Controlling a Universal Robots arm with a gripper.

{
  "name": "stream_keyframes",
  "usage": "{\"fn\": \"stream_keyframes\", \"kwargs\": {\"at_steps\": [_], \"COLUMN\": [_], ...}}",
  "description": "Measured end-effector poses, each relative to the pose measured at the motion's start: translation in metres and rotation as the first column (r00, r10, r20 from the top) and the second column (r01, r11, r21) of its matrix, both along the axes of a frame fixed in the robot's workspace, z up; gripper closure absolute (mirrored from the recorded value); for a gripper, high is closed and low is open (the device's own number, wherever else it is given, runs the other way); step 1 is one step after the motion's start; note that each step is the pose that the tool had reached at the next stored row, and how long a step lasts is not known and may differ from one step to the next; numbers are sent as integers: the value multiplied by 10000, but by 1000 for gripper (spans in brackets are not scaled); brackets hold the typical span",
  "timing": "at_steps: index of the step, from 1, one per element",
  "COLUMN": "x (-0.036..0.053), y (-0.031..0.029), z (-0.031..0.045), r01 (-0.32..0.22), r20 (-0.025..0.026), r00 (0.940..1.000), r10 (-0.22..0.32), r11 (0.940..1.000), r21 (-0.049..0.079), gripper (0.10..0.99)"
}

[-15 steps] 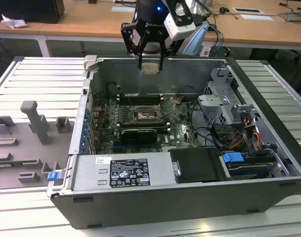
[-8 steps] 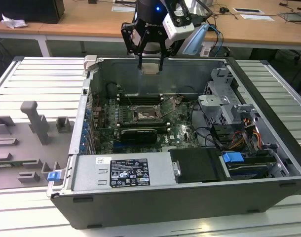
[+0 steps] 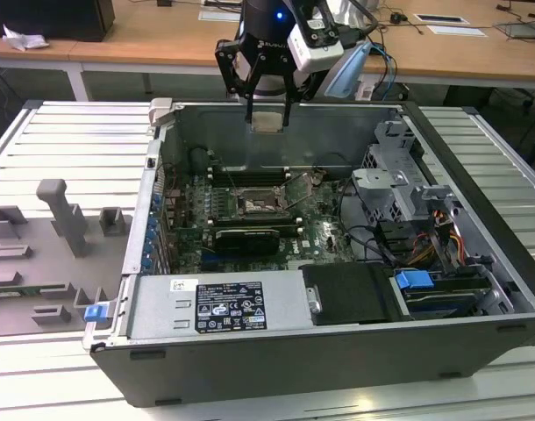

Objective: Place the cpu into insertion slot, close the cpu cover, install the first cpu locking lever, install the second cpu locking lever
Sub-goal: 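Place the cpu into insertion slot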

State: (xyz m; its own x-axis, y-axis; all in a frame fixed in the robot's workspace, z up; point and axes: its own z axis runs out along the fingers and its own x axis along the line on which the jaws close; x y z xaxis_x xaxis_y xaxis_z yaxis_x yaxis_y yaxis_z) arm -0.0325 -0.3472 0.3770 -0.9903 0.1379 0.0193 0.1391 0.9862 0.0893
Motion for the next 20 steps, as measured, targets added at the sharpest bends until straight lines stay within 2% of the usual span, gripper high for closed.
{"fn": "stream_keyframes", "kwargs": {"at_steps": [10, 17, 20], "x": [0, 0, 0], "y": [0, 0, 0], "z": [0, 0, 0], "r01": [568, 1106, 1405], "r20": [0, 0, 0], "r00": [9984, 9939, 9901], "r10": [-568, -1106, -1405], "r11": [9984, 9939, 9901], "r21": [1, 0, 0], "gripper": [561, 561, 561]}}
